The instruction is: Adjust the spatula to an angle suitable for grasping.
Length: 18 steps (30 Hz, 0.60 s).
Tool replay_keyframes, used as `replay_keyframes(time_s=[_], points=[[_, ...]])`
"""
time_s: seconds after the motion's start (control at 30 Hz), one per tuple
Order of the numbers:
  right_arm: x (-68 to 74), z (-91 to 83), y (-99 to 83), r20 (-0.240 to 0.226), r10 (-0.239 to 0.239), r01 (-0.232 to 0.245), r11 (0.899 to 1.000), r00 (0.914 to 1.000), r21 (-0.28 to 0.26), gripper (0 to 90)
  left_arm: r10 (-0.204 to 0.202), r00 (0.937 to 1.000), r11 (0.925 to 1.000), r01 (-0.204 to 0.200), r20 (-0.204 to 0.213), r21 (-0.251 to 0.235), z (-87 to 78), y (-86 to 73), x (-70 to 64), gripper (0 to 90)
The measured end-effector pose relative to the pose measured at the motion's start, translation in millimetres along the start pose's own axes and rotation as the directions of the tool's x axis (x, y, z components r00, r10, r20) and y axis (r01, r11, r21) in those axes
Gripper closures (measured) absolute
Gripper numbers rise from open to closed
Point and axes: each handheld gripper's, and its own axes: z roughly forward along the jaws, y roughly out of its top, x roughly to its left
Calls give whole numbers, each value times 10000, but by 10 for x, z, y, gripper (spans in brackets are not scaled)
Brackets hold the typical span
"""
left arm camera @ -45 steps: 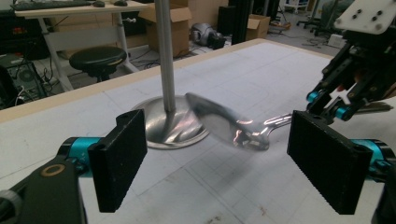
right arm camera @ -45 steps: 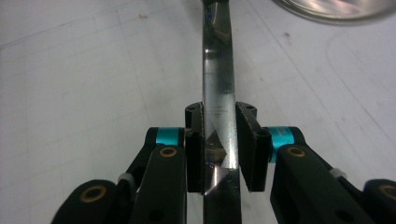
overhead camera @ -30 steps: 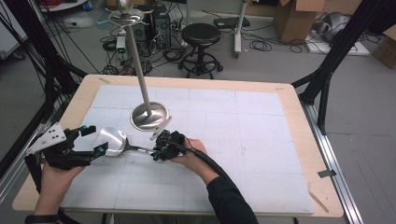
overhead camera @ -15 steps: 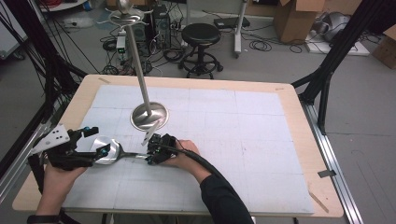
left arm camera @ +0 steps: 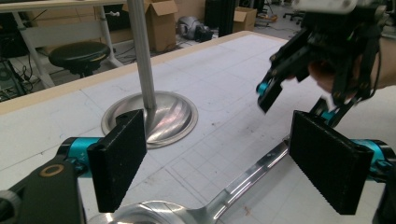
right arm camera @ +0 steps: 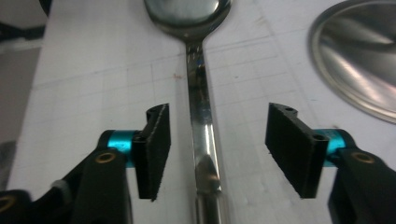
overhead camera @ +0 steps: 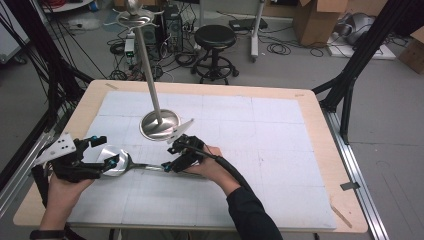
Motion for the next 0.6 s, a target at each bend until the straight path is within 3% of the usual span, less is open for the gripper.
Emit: replay_keyframes(time_s=[0.1,0.23,0.33,0.47,0.6], points=[[-18,-217,-82,169,318,-312,9990,9994,-335,323,30,10000,10000,-31,37,42,16,2,-10,201],[-33,-474,-211,556,336,-287,9959,9979,-852,301,62,10000,10000,-63,73,46,44,10,-28,198],[-32,-715,-382,1027,687,-551,9900,9923,-1296,266,88,9998,10000,-88,154,41,66,15,-36,194],[-25,-994,-645,1660,1064,-745,9795,9804,-1874,238,144,9997,9999,-145,216,57,100,20,-50,191],[-34,-1279,-953,2325,1674,-1103,9645,9581,-2399,215,200,9994,9998,-202,276,66,139,31,-66,189]])
